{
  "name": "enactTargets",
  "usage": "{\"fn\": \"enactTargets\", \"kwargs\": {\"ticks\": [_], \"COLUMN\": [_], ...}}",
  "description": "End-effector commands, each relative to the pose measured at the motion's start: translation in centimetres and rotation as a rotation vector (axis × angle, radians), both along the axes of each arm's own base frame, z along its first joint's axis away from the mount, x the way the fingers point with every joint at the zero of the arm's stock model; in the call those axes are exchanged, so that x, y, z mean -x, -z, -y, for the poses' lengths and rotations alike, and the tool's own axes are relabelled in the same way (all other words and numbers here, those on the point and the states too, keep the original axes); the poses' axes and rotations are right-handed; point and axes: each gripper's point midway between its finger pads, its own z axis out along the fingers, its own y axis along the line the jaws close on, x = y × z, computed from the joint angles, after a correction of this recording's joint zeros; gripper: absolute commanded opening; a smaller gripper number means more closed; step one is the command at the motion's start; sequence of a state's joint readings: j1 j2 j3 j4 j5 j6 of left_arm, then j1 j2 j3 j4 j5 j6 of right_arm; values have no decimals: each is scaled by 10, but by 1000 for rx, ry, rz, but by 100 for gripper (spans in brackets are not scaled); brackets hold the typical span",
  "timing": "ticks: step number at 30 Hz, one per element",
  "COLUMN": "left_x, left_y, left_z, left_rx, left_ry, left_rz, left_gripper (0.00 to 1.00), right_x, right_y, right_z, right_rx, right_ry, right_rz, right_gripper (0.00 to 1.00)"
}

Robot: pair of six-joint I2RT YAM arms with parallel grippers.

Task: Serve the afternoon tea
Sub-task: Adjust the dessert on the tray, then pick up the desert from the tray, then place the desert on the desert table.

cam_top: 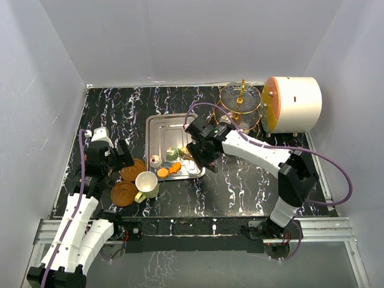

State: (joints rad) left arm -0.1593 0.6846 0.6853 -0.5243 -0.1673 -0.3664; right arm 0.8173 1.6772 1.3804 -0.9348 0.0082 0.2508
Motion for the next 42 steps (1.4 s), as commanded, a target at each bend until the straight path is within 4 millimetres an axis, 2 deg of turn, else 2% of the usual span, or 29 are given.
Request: {"fn": "enactTargets", "kwargs": {"ticks": [1,3,6,9,13,17,19,26,31,38,42], "left_x": [-1,-1,-1,-1,-1,-1,-1,-1,-1,-1,-1], "left_y": [-4,-4,-5,-5,-5,-5,-6,-7,-7,-8,-8], "left_z": [2,2,2,2,2,3,3,4,5,5,5], "left_rx": [0,0,1,1,2,4,5,8,10,10,9], "left_ry": [13,12,12,13,15,19,22,27,32,31,31], "left_rz": [10,11,11,12,13,17,18,27,25,28,28], "left_gripper": [99,99,99,99,99,99,99,99,99,99,99], "right_x": [-12,-13,-14,-14,-7,7,14,32,33,15,-4], "right_y": [-15,-14,-20,-43,-81,-110,-118,-137,-150,-143,-145], "right_z": [-3,1,4,4,10,28,40,103,132,176,186], "right_rx": [3,21,21,-40,-139,-191,-188,-107,-115,-24,-29], "right_ry": [-13,-7,20,53,102,157,192,362,453,568,597], "right_rz": [64,71,89,134,197,224,228,265,299,332,356], "right_gripper": [42,41,31,22,20,20,20,21,21,21,22]}}
